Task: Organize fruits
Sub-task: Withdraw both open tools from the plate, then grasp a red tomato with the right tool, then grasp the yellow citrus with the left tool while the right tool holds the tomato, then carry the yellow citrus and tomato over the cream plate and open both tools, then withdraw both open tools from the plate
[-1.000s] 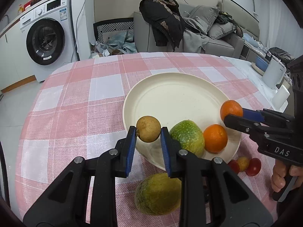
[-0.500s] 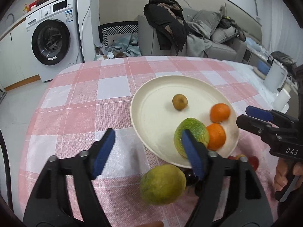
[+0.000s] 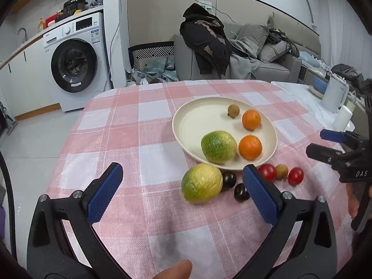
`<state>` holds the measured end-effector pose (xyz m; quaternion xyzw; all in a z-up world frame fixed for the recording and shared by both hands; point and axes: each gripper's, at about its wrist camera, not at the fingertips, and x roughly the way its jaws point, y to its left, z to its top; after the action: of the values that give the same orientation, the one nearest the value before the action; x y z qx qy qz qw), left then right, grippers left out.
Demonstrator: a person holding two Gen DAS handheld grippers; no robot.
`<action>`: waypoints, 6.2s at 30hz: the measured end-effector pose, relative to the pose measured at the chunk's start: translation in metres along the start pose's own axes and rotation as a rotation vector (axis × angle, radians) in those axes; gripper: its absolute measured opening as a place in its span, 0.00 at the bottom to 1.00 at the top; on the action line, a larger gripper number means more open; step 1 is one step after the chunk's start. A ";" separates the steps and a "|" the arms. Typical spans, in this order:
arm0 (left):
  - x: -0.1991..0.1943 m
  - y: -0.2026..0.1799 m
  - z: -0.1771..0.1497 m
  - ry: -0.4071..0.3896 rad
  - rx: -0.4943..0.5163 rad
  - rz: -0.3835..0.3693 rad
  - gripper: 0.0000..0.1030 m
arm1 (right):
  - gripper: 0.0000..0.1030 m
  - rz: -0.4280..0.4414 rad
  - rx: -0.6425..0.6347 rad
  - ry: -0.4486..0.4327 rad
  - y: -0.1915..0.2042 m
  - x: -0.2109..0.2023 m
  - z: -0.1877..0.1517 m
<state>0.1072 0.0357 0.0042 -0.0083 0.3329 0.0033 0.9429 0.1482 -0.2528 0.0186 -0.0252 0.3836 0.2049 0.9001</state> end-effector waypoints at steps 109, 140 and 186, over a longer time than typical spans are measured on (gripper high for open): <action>0.027 -0.004 -0.004 0.056 -0.032 -0.131 0.46 | 0.31 0.119 -0.046 0.028 0.006 0.009 -0.024; 0.061 -0.002 0.054 0.039 -0.046 -0.103 0.46 | 0.31 0.113 0.015 0.017 0.007 0.054 0.035; 0.062 -0.010 0.055 0.058 -0.038 -0.082 0.86 | 1.00 0.060 -0.028 -0.053 0.006 0.028 0.022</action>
<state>0.1901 0.0264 0.0081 -0.0398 0.3592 -0.0293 0.9319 0.1785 -0.2325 0.0152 -0.0207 0.3574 0.2376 0.9030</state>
